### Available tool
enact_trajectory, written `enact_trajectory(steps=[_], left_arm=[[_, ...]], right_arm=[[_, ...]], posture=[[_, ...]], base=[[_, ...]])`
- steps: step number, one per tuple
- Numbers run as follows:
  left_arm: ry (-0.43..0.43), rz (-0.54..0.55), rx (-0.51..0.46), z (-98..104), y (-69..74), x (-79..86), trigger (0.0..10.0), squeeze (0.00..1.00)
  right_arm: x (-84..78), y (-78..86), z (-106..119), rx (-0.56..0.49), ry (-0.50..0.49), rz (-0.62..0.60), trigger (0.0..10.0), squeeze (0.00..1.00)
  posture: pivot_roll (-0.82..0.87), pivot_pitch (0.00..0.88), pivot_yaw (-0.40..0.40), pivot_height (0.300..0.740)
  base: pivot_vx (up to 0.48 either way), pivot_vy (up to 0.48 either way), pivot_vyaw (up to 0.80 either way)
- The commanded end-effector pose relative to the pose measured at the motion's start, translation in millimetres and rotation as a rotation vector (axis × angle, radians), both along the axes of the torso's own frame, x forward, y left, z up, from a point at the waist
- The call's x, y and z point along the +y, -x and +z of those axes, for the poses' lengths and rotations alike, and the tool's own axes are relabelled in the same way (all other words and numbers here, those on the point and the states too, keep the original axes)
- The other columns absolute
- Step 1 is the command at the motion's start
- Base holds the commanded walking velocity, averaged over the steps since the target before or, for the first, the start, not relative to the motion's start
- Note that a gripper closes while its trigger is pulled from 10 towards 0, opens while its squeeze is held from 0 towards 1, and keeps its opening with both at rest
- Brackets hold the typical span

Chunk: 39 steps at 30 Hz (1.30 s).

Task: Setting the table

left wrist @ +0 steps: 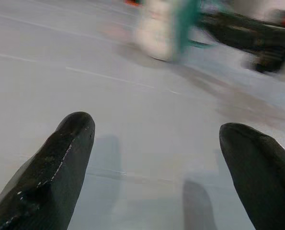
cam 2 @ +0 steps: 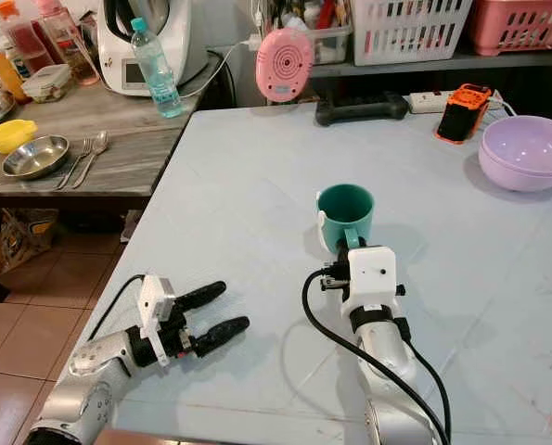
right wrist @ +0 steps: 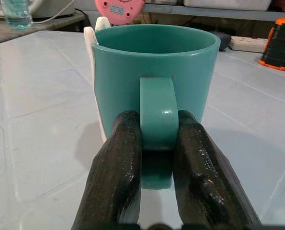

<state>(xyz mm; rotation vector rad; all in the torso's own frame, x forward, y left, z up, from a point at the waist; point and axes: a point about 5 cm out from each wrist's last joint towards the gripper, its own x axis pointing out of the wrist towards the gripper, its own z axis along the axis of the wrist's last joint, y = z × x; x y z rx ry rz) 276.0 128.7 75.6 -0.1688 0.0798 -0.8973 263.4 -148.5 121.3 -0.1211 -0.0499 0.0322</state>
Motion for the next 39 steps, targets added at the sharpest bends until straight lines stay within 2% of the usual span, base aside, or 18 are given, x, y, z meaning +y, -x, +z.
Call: enact_trajectory(steps=[1,3,5,6,10,13,14,15,16,17,23,27,35,39], left_arm=[[-0.024,0.123,-0.065,20,-18.6,11.7,10.0,0.0],[-0.022,0.186,-0.104,33,-24.7,18.5,10.0,0.0],[-0.045,0.335,-0.142,51,-33.4,31.9,10.0,0.0],[-0.055,0.368,-0.153,54,-34.8,34.9,10.0,0.0],[-0.051,0.44,-0.157,59,-34.7,41.2,10.0,0.0],[-0.084,0.494,-0.171,58,-33.0,44.0,10.0,0.0],[-0.095,0.515,-0.171,58,-31.9,44.7,10.0,0.0],[-0.099,0.552,-0.151,55,-29.7,46.2,10.0,0.0],[-0.1,0.562,-0.142,54,-29.0,46.7,10.0,0.0],[-0.111,0.566,-0.143,53,-28.1,47.3,10.0,0.0],[-0.145,0.616,-0.112,43,-21.4,55.4,10.0,0.0],[-0.16,0.622,-0.088,39,-22.8,59.0,10.0,0.0],[-0.154,0.607,-0.089,42,-27.9,57.1,10.0,0.0],[-0.156,0.592,-0.089,41,-27.7,55.0,10.0,0.0]], right_arm=[[6.0,-2.2,9,-0.038,-0.021,0.024,0.0,0.0],[6.8,-2.5,10,-0.042,-0.022,0.029,0.0,0.0],[6.1,-2.3,10,-0.042,-0.021,0.03,0.0,0.0],[5.8,-2.3,10,-0.042,-0.021,0.03,0.0,0.0],[3.3,-2.1,9,-0.041,-0.018,0.029,0.0,0.0],[1.2,-2.5,9,-0.038,-0.014,0.028,0.0,0.0],[0.8,-2.7,9,-0.038,-0.013,0.027,0.8,0.0],[0.1,-3.1,9,-0.036,-0.012,0.025,4.9,0.0],[-0.1,-3.2,9,-0.036,-0.011,0.025,4.9,0.0],[-0.1,-3.3,9,-0.035,-0.011,0.025,10.0,0.0],[-0.6,-2.2,7,-0.028,-0.016,0.019,10.0,0.0],[0.6,-2.0,4,-0.01,-0.02,0.027,10.0,0.0],[-1.5,-2.8,5,-0.014,-0.018,0.02,10.0,0.0],[-2.7,-1.0,3,-0.01,-0.017,0.014,10.0,0.0]], posture=[[-0.09,0.036,0.102,0.74],[-0.09,0.036,0.1,0.74],[-0.08,0.03,0.088,0.74],[-0.08,0.03,0.088,0.74],[-0.07,0.024,0.077,0.74],[-0.06,0.018,0.073,0.74],[-0.06,0.018,0.073,0.74],[-0.06,0.013,0.071,0.74],[-0.06,0.013,0.071,0.74],[-0.06,0.013,0.071,0.74],[-0.05,0.011,0.065,0.74],[-0.06,0.011,0.064,0.74],[-0.06,0.01,0.07,0.74],[-0.07,0.01,0.074,0.74]], base=[[0.0,0.0,0.0],[0.0,0.0,0.0],[0.0,0.0,0.0],[0.0,0.0,0.0],[0.0,0.0,0.0],[0.0,0.0,0.0],[0.0,0.0,0.0],[0.0,0.0,0.0],[0.0,0.0,0.0],[0.0,0.0,0.0],[0.0,0.0,0.0],[0.0,0.0,-0.41],[0.0,0.0,-0.8],[0.0,0.249,-0.23]])
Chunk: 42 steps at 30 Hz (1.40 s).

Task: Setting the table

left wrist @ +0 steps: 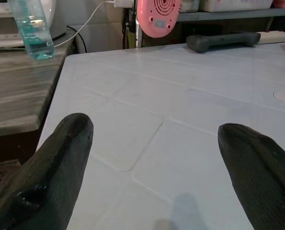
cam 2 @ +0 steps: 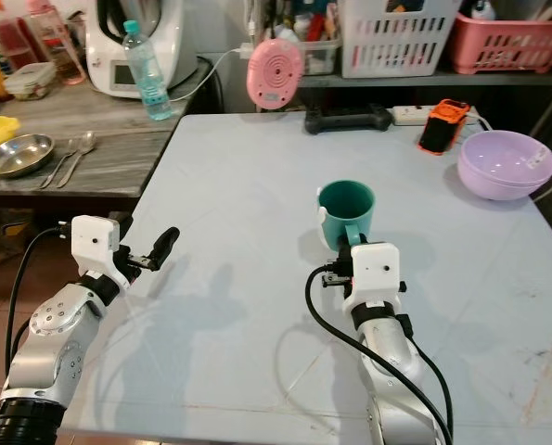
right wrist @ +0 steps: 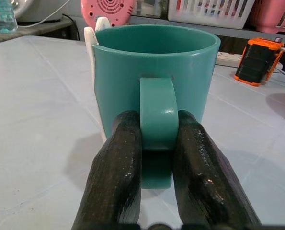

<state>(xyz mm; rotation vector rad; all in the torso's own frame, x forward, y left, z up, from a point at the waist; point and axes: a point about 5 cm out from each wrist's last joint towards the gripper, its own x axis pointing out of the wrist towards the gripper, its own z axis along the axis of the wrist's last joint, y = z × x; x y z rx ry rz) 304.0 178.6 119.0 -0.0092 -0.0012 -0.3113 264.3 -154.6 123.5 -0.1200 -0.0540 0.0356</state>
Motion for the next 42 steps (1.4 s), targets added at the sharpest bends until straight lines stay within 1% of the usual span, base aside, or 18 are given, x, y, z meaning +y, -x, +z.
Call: enact_trajectory(steps=[1,14,20,31,42], left_arm=[[-0.009,0.004,0.016,-3,0.0,4.9,10.0,0.0],[-0.014,-0.006,0.016,-3,-0.6,5.2,10.0,0.0],[-0.013,-0.032,0.016,-5,-0.1,1.1,10.0,0.0],[-0.014,-0.051,0.014,-5,-1.3,-3.6,10.0,0.0],[-0.015,-0.058,0.009,-6,-1.4,-6.8,10.0,0.0]], right_arm=[[3.6,0.2,1,-0.005,-0.017,0.01,10.0,0.0],[3.8,-1.2,1,-0.004,-0.012,0.011,10.0,0.0],[3.4,-0.9,-1,0.001,-0.009,0.006,10.0,0.0],[2.4,-0.1,-1,0.002,-0.009,-0.003,10.0,0.0],[2.9,-2.4,1,-0.004,-0.006,0.001,10.0,0.0]], posture=[[-0.07,0.009,0.074,0.74],[-0.07,0.013,0.07,0.74],[-0.07,0.017,0.072,0.74],[-0.07,0.022,0.076,0.74],[-0.07,0.024,0.071,0.74]], base=[[0.0,0.281,0.0],[0.0,0.31,0.0],[0.0,0.331,0.0],[0.0,0.393,0.0],[0.0,0.48,0.0]])
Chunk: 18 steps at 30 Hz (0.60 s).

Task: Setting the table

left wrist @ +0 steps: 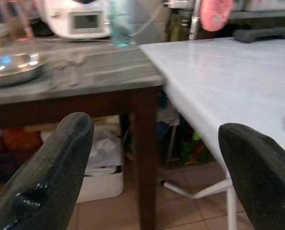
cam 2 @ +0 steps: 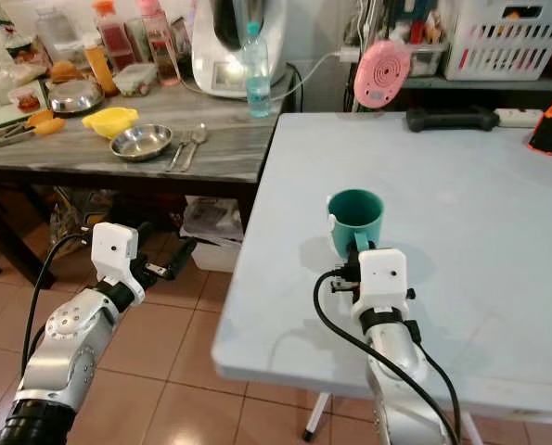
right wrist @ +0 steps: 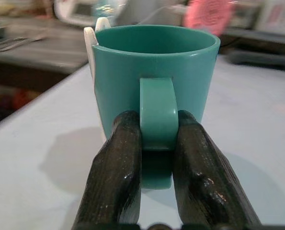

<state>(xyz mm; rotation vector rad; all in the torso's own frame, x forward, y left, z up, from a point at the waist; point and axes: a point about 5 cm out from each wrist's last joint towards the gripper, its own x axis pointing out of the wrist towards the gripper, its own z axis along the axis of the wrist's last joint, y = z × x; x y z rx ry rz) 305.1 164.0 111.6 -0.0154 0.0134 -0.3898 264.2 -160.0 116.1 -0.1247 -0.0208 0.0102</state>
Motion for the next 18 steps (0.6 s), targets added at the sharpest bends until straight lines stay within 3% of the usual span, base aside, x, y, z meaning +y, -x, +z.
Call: enact_trajectory(steps=[1,18], left_arm=[[-0.018,0.021,-0.006,1.5,-0.4,7.8,10.0,0.0],[0.0,0.035,-0.003,-4.4,-2.6,-1.5,10.0,0.0]], right_arm=[[8.2,-2.6,8.4,-0.036,-0.011,0.028,10.0,0.0],[8.5,-3.4,7.1,-0.036,-0.012,0.019,10.0,0.0]], posture=[[-0.07,0.024,0.071,0.74],[-0.07,0.017,0.071,0.74]], base=[[0.0,0.48,0.0],[0.0,0.48,0.0]])
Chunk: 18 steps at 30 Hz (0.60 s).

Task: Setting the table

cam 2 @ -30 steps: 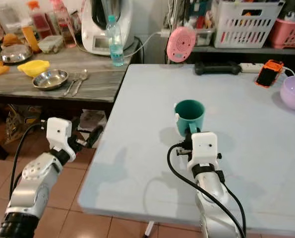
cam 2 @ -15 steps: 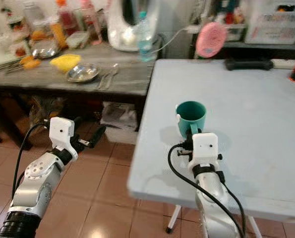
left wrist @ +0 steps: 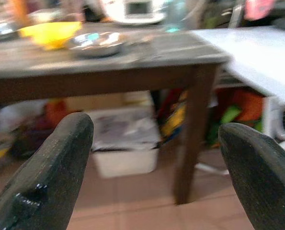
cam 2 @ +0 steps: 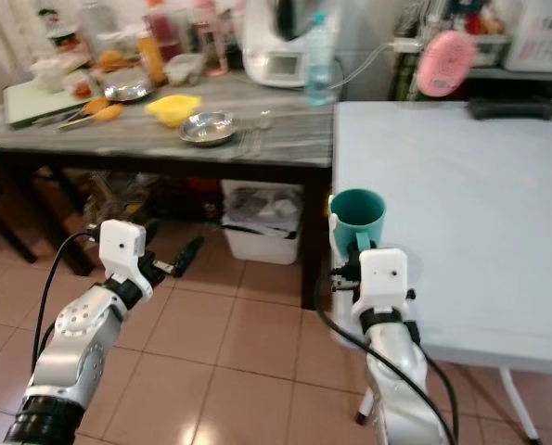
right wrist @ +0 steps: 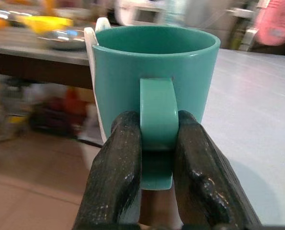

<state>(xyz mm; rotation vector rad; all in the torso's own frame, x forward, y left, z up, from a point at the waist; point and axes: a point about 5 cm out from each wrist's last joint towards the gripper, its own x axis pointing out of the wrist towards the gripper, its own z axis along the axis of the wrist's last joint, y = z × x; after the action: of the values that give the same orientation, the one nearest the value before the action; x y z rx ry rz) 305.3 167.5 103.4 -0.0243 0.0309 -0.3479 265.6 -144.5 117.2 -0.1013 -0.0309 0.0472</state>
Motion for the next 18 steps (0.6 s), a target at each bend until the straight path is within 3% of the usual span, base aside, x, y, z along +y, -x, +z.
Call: enact_trajectory(steps=[1,15,18], left_arm=[[-0.005,-0.004,-0.023,3.7,-2.6,-5.3,10.0,0.0],[0.021,0.022,-0.029,3.2,-7.0,-10.7,10.0,0.0],[0.002,0.003,-0.054,4.1,-5.8,-14.1,10.0,0.0]], right_arm=[[-6.9,-2.4,6.1,-0.029,0.011,-0.019,10.0,0.0],[-10.4,-5.6,7.6,-0.041,0.024,-0.036,10.0,0.0],[-10.5,-5.6,7.4,-0.042,0.026,-0.037,10.0,0.0]], posture=[[-0.07,0.017,0.071,0.74],[-0.07,0.0,0.068,0.74],[-0.08,0.0,0.067,0.74]], base=[[0.0,0.48,0.0],[0.0,0.477,0.0],[0.0,0.0,0.0]])
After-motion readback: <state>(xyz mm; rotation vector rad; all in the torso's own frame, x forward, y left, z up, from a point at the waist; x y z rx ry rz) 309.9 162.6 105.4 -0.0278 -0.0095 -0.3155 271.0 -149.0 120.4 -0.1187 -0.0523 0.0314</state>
